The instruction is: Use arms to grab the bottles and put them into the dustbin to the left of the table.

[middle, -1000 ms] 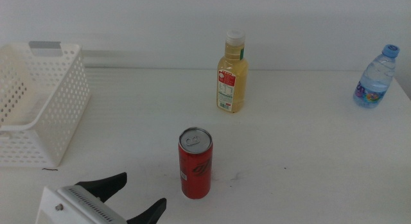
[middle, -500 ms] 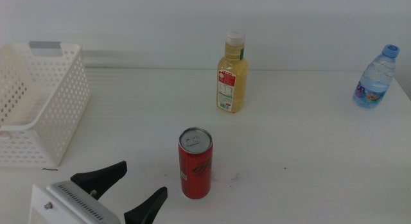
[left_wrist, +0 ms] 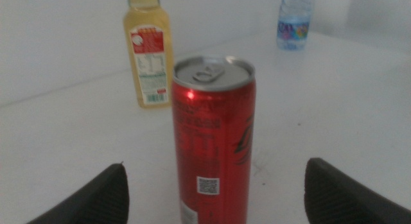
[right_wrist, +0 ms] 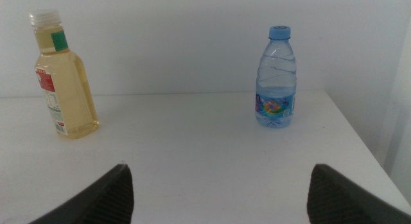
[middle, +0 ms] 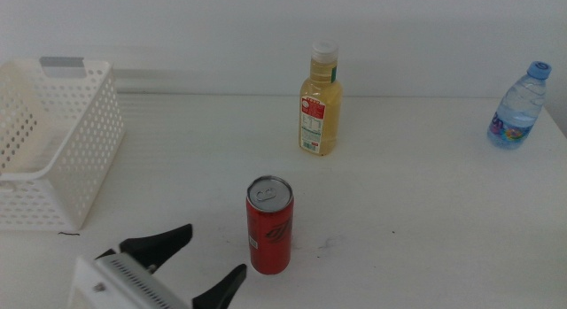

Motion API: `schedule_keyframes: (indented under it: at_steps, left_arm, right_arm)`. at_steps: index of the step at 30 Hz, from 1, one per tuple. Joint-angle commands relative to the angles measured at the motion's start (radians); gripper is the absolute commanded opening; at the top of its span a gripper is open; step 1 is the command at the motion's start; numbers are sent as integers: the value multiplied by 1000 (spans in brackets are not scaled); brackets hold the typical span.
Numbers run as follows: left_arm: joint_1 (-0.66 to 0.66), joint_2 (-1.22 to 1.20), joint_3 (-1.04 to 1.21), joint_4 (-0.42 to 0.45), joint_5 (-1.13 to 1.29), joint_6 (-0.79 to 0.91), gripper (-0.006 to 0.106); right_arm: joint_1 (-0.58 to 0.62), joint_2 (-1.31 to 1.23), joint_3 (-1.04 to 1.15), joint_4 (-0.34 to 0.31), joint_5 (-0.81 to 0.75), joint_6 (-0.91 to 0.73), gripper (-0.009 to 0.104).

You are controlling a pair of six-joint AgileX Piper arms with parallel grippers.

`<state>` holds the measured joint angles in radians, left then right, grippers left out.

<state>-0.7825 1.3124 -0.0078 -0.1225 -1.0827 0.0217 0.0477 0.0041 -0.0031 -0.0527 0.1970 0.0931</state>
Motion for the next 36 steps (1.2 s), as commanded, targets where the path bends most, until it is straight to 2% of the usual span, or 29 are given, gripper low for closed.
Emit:
schedule_keyframes:
  at_steps: [1,12,29,36]
  left_arm:
    - [-5,51,-28,15,-30,-15,94]
    - [-5,282,-168,23,-97,-49,94]
    - [-5,607,-396,-95,-138,-53,94]
    - [-5,652,-436,-104,-138,-49,94]
  right_arm:
    - [-7,-4,3,-12,-10,-3,81]
    - [-7,-4,3,-12,-10,-3,81]
    - [-7,-4,3,-12,-10,-3,81]
    - [-7,-4,3,-12,-10,-3,81]
